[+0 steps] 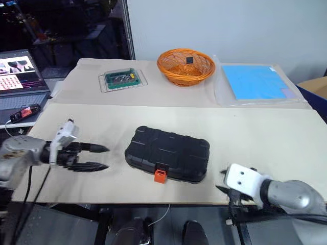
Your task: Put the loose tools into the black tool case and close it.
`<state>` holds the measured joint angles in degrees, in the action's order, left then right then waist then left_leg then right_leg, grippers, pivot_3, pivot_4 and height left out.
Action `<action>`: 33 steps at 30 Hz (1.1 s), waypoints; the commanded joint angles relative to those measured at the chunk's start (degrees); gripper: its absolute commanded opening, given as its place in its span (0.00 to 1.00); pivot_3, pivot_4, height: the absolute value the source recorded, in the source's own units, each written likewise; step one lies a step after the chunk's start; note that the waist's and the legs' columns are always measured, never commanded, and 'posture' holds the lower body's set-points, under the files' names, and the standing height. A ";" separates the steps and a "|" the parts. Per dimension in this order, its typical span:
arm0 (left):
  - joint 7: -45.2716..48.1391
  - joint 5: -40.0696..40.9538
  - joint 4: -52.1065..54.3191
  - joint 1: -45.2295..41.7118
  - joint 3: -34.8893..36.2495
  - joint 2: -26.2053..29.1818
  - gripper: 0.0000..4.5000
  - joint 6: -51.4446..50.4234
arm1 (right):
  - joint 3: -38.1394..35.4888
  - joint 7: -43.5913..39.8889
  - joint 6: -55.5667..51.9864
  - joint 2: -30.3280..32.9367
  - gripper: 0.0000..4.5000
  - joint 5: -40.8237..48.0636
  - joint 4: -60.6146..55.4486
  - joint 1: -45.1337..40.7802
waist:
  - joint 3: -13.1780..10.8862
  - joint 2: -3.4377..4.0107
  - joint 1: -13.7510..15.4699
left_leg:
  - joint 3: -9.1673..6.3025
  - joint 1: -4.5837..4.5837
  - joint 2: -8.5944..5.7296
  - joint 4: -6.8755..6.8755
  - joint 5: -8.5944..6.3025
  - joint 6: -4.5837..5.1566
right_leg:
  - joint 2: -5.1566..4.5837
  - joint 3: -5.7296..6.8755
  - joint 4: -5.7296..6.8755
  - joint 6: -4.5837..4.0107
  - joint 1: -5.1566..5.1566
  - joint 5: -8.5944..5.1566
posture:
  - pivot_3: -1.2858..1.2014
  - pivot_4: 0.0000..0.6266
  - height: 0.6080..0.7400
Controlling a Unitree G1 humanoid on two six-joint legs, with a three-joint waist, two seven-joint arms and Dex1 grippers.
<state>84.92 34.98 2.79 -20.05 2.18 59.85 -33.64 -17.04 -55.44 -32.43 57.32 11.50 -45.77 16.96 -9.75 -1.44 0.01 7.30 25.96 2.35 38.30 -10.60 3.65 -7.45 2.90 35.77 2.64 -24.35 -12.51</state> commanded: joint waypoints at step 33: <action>-21.27 -17.17 -5.43 -18.36 -21.82 -23.32 0.85 -3.83 | 21.08 17.30 -24.70 -21.36 0.48 1.99 19.66 -42.74 | 0.19 -0.10 0.25 | 0.74 0.56 0.28 0.24 0.31 0.53 | 0.23 -0.12 0.21 -0.14 -0.63 0.95 | 0.52 0.24 1.00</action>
<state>62.65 21.49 0.48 -39.13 -15.72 36.04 -37.41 8.26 -37.83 -53.23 38.04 8.50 -17.64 -26.57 -9.56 -1.55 0.26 8.04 26.50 2.64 38.55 -10.29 4.19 -7.22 2.77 35.98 2.49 -24.96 -11.57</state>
